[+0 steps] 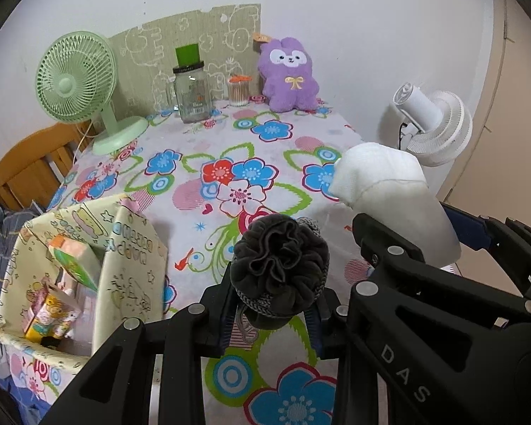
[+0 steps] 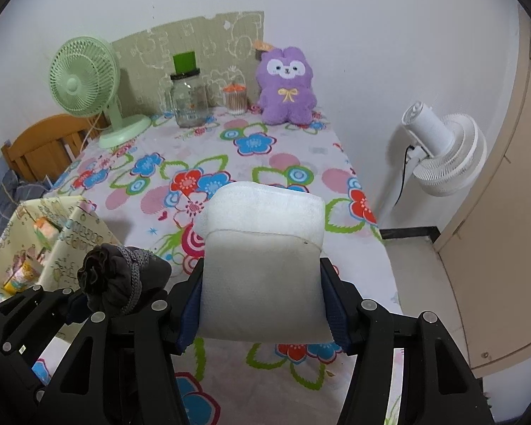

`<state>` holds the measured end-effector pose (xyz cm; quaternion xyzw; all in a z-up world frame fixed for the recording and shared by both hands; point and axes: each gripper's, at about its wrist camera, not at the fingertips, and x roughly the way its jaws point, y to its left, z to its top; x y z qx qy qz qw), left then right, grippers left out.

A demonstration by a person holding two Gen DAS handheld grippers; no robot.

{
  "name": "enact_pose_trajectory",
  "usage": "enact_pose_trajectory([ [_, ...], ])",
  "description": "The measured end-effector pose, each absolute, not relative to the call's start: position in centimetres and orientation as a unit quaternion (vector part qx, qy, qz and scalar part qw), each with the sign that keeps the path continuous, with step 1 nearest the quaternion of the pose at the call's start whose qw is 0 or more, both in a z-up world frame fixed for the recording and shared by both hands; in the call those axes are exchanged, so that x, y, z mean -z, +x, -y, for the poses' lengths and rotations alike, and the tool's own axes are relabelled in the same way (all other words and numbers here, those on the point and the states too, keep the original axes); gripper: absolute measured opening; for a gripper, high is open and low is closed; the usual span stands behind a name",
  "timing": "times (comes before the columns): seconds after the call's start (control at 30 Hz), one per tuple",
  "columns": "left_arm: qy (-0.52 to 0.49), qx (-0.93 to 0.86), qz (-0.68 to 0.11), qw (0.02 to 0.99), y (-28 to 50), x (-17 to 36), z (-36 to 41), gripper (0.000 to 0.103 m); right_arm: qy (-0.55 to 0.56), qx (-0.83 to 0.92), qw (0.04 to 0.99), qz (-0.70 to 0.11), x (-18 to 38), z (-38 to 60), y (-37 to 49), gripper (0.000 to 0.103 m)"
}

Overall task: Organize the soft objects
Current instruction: 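Lift the grey pouch and white pad with both tools toward the fabric box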

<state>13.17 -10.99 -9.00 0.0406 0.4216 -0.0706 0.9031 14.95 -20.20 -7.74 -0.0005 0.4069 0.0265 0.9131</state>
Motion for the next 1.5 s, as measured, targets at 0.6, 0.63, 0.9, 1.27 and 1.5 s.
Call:
enact_pose_trajectory([
  [0.6, 0.045, 0.069, -0.373, 0.924, 9.5, 4.5, 8.9, 0.034, -0.005, -0.035, 0.933, -0.359, 2.9, 18.4, 11.3, 0.062],
  [0.63, 0.046, 0.069, -0.372, 0.924, 9.5, 4.5, 8.8, 0.034, -0.006, -0.035, 0.933, -0.359, 2.8, 18.2, 11.2, 0.062],
  [0.9, 0.046, 0.073, -0.363, 0.928, 8.9, 4.0, 6.9, 0.034, -0.015, -0.036, 0.934, -0.356, 2.1, 16.3, 10.6, 0.062],
  [1.27, 0.044, 0.058, -0.358, 0.931, 9.2, 3.6, 3.3, 0.034, -0.021, -0.063, 0.934, -0.351, 1.5, 12.6, 10.7, 0.062],
  [1.5, 0.036, 0.049, -0.356, 0.932, 9.4, 3.6, 1.1, 0.034, -0.029, -0.077, 0.933, -0.35, 1.3, 10.2, 11.1, 0.062],
])
